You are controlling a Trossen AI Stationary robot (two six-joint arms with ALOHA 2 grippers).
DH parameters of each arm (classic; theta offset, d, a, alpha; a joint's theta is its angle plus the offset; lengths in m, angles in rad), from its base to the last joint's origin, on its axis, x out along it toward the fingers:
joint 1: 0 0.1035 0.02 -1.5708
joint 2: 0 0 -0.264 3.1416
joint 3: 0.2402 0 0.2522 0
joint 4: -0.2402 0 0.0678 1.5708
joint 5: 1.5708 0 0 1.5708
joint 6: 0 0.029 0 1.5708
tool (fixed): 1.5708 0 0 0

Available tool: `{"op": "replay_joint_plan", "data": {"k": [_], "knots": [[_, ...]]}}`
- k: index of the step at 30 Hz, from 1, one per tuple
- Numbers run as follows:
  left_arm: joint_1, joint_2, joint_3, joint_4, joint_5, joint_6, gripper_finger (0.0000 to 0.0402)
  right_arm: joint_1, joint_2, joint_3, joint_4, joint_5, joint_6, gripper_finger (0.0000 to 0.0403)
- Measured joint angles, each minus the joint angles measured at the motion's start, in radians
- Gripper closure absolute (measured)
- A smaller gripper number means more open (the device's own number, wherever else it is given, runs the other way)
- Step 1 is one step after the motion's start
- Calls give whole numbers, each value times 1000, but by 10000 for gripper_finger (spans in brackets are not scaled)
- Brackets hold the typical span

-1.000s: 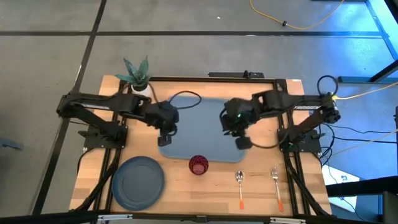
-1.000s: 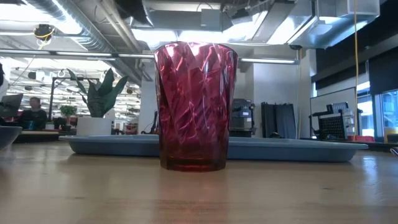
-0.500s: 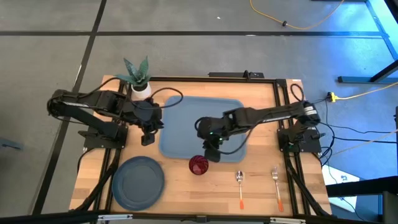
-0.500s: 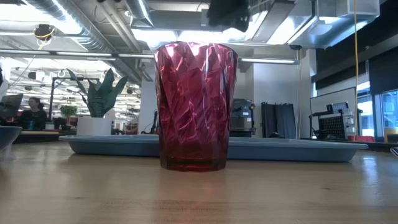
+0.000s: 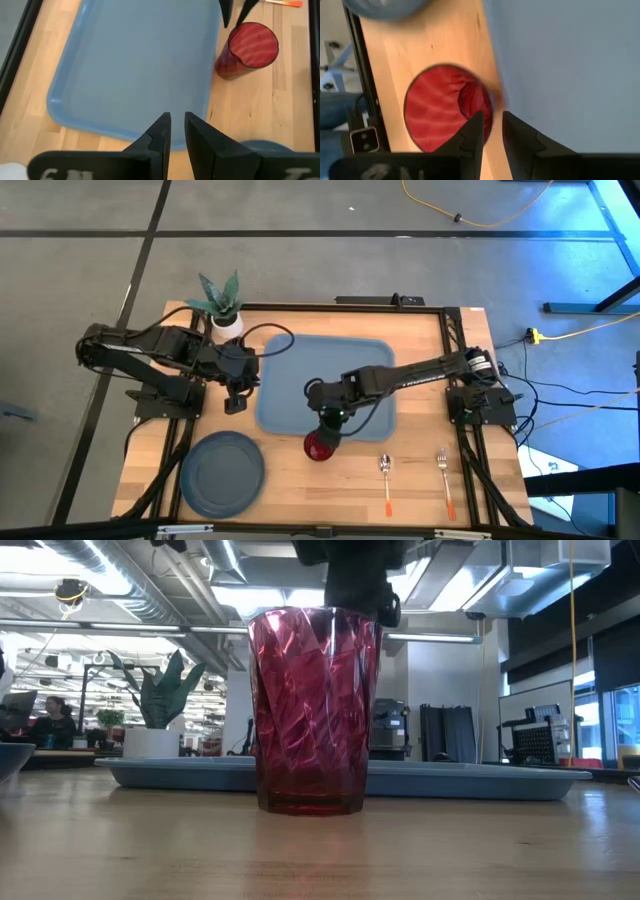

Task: Pick and place plate/cup/fork/spoon on tray
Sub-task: Put the dark red glass on the blue tray

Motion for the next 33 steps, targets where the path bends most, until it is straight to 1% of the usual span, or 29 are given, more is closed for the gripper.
{"op": "replay_joint_plan", "data": {"k": [6,9,14,17,21,33], "knots": [[0,0,0,0,0,0,352,11,13,0,2,0,-6,331],[0,0,0,0,0,0,352,14,13,0,-4,25,-9,331],[0,0,0,1,0,0,352,14,21,0,-12,18,-6,331],[0,0,0,2,0,0,352,14,30,0,-16,-7,-10,331],[0,0,0,2,1,0,352,14,33,0,-25,5,-47,331],[-1,1,0,3,1,0,352,14,56,-1,-29,-8,-50,331]]}}
